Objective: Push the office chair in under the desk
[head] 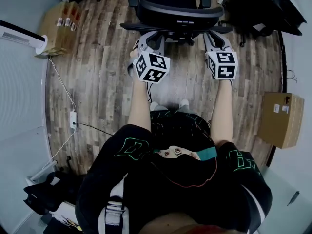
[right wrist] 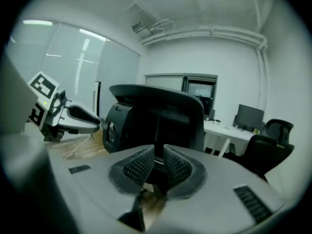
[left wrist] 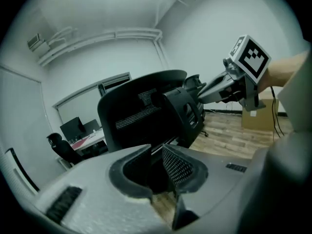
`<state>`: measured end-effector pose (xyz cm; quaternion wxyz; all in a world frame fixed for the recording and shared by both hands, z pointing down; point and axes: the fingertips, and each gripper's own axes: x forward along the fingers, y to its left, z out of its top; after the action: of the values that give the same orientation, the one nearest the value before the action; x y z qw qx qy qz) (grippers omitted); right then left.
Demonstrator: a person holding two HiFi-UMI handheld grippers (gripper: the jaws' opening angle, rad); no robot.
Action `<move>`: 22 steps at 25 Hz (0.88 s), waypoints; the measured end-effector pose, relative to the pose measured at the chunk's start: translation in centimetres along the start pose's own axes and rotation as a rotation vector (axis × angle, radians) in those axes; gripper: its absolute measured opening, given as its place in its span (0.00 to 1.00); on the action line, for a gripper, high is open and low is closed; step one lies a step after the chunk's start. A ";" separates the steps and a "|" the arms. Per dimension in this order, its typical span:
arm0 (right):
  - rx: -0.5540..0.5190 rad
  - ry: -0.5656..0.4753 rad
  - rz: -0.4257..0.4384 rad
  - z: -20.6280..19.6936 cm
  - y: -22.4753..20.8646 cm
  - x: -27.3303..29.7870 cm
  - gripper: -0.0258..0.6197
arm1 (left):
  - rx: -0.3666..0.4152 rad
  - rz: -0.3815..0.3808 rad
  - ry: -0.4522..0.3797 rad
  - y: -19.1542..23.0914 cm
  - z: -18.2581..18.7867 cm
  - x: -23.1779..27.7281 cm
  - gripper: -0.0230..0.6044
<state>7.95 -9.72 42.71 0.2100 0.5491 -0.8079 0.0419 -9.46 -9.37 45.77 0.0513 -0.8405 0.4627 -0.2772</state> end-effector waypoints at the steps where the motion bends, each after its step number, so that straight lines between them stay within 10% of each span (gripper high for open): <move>1: -0.035 0.023 0.030 -0.1 0.3 0.4 0.14 | 0.024 -0.009 0.014 0.0 -0.1 0.3 0.17; 13: -0.691 0.287 0.287 -1.6 2.4 3.3 0.29 | 0.400 -0.132 0.212 0.1 -1.5 4.0 0.27; 22: -0.876 0.364 0.278 -4.3 2.1 5.8 0.27 | 0.585 -0.196 0.329 0.4 -3.4 6.4 0.29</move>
<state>5.51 -12.68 49.20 0.5511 0.2802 -0.7653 -0.1791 -8.84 -14.20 51.18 0.1879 -0.7748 0.2830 -0.5332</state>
